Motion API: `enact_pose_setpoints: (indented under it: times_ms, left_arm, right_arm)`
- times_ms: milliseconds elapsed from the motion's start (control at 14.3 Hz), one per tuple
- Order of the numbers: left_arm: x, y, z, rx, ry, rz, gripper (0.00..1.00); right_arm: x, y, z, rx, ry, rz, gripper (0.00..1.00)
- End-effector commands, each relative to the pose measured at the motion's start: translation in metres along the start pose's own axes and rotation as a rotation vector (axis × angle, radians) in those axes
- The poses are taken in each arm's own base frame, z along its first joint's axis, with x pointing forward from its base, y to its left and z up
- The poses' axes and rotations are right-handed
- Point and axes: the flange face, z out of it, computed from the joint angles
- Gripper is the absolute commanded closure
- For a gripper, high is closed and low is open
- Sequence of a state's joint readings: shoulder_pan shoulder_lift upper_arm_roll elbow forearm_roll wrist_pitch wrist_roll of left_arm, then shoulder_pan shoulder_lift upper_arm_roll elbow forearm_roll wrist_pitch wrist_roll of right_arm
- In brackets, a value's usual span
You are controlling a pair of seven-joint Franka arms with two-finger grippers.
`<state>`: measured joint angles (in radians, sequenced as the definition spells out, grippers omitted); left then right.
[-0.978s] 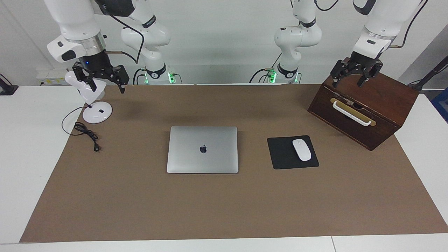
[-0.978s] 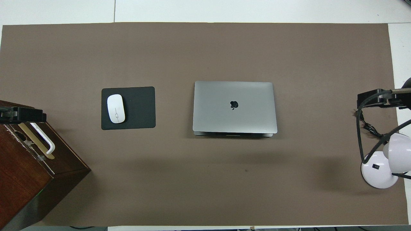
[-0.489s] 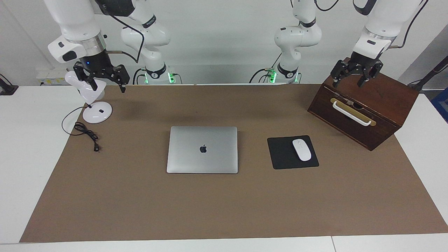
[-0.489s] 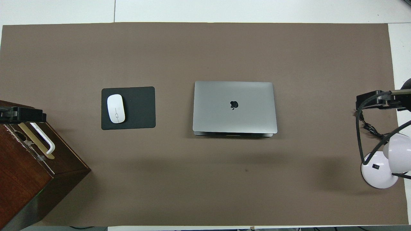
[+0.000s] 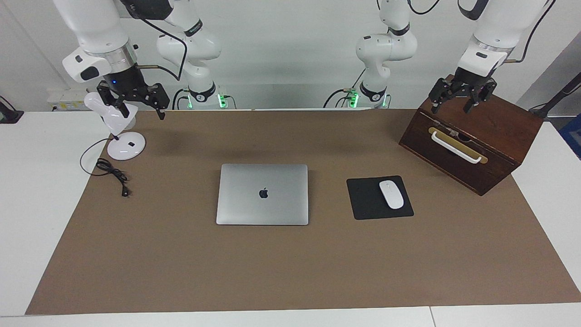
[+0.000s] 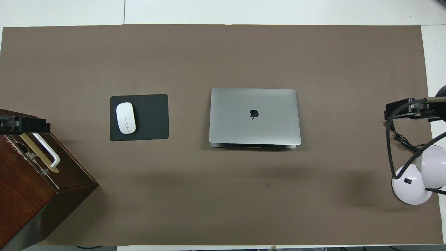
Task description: Close laptop with both arms
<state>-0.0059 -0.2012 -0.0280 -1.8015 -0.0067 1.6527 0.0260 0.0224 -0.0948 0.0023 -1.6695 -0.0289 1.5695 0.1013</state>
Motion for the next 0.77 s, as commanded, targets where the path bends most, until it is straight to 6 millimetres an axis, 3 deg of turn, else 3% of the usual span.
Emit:
enact_pose_setpoints:
  times_ms: [0,699]
  left_arm:
    - [-0.0006,-0.0038,0.0016,-0.004,0.006,0.010,0.00]
    - [-0.0003,-0.0038,0.0013,-0.003,0.009,0.010,0.00]
  right_arm:
    - [-0.0017,-0.0060,-0.0042,0.050,0.000,0.070,0.00]
    - [-0.0010,-0.0038,-0.0041,0.060,-0.002,0.084,0.00]
